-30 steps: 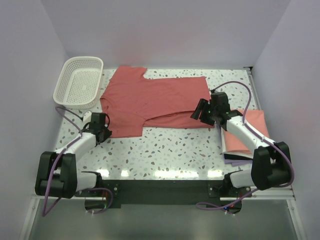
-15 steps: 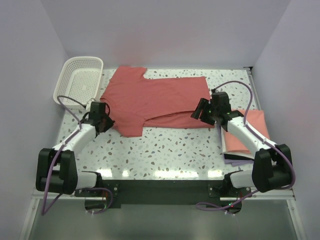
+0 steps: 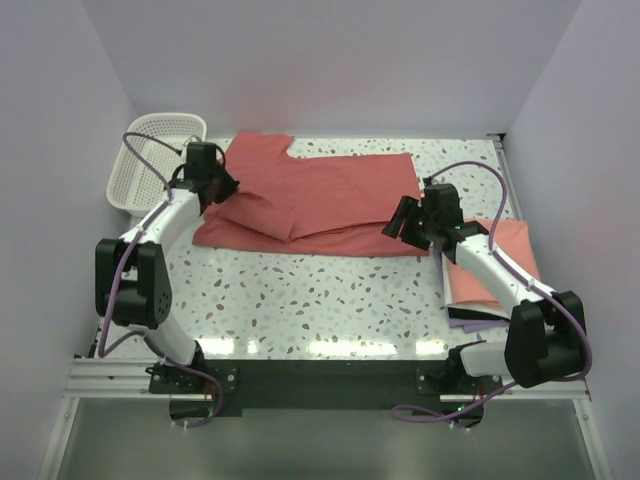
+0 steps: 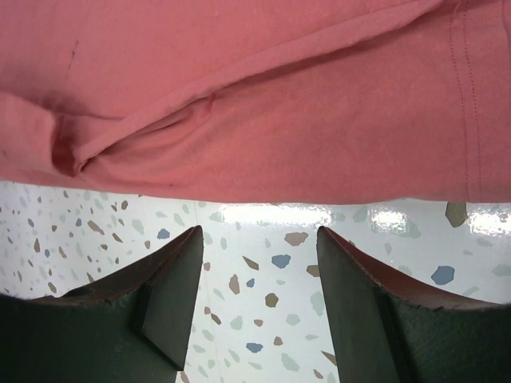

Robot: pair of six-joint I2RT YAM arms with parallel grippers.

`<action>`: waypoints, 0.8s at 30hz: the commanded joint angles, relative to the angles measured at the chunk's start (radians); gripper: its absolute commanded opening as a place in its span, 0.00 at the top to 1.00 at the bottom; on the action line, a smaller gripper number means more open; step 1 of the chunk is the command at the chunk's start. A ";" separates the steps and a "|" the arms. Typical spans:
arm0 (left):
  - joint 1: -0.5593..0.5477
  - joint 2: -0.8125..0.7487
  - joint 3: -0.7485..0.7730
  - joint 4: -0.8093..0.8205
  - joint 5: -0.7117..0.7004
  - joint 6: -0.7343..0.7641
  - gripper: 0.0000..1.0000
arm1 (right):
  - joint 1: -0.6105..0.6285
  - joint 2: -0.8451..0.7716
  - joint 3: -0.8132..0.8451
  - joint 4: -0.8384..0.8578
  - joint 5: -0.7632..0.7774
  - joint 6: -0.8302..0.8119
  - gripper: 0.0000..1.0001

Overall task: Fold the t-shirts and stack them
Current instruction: Fold the tshirt

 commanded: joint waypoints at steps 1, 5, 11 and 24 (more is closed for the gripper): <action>-0.002 0.084 0.123 0.014 0.031 0.010 1.00 | 0.003 -0.035 0.028 -0.003 0.004 -0.006 0.38; -0.002 0.200 0.257 0.025 0.051 0.015 1.00 | 0.003 -0.028 0.034 -0.007 0.016 -0.017 0.38; 0.004 0.277 0.353 0.079 0.096 0.017 1.00 | 0.003 0.011 0.055 0.004 0.030 -0.025 0.38; 0.031 0.299 0.360 0.240 0.154 0.007 1.00 | 0.001 0.125 0.123 0.027 0.069 -0.029 0.38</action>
